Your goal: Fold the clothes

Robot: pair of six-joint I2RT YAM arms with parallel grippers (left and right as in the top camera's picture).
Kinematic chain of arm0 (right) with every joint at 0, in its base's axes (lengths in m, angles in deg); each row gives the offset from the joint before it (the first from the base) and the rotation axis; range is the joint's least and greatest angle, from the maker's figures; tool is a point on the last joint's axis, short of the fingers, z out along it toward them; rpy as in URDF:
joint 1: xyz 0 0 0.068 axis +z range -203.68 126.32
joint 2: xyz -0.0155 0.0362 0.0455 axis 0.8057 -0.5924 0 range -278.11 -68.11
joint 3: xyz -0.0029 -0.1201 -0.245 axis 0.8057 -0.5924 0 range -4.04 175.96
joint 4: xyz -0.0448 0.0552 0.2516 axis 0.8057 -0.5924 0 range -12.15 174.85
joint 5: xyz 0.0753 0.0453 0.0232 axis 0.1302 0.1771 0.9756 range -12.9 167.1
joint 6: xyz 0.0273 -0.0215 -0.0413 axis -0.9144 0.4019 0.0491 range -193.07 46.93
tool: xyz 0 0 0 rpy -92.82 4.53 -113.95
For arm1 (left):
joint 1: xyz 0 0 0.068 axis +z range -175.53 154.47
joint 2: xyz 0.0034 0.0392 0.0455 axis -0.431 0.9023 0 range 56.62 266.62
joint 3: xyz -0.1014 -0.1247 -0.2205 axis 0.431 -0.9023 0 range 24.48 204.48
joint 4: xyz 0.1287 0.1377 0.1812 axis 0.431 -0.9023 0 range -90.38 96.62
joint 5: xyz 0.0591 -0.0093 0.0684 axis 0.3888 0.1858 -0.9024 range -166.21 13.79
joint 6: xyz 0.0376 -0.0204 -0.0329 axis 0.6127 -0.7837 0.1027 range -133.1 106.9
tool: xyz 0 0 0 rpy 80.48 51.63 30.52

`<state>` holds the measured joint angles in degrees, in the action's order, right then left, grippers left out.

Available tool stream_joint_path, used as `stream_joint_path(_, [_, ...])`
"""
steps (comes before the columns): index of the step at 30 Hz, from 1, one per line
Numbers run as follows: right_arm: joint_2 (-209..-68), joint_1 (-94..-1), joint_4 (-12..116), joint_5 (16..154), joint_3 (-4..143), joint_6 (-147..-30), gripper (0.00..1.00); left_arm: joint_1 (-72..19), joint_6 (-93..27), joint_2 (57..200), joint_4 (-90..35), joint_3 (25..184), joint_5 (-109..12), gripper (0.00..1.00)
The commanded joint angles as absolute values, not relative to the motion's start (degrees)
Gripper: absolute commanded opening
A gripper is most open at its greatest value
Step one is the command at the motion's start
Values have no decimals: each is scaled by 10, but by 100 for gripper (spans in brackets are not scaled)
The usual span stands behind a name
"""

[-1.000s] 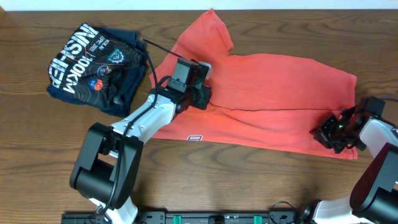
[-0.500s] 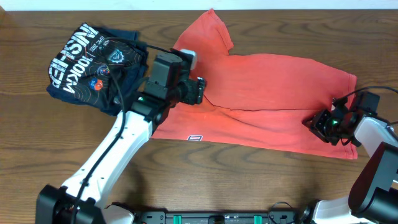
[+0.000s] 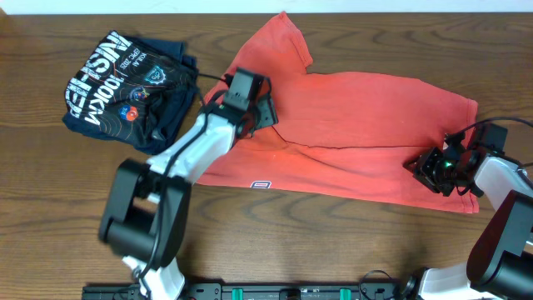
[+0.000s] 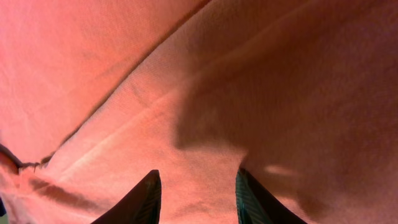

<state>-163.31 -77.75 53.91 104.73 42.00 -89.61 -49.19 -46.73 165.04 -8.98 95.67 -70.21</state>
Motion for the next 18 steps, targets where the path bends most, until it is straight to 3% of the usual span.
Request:
stream_joint_path(1, [-1629,-772,536,1056,419,-904,38,-490,-448,1695,-124,1039,-708,67])
stream_joint_path(8, [-1629,-772,527,1056,419,-904,38,-489,-430,1789,-307,1210,-788,67])
stream_joint_path(18, [-1629,-772,525,1056,419,-904,38,-491,-422,1843,-336,1233,-788,56])
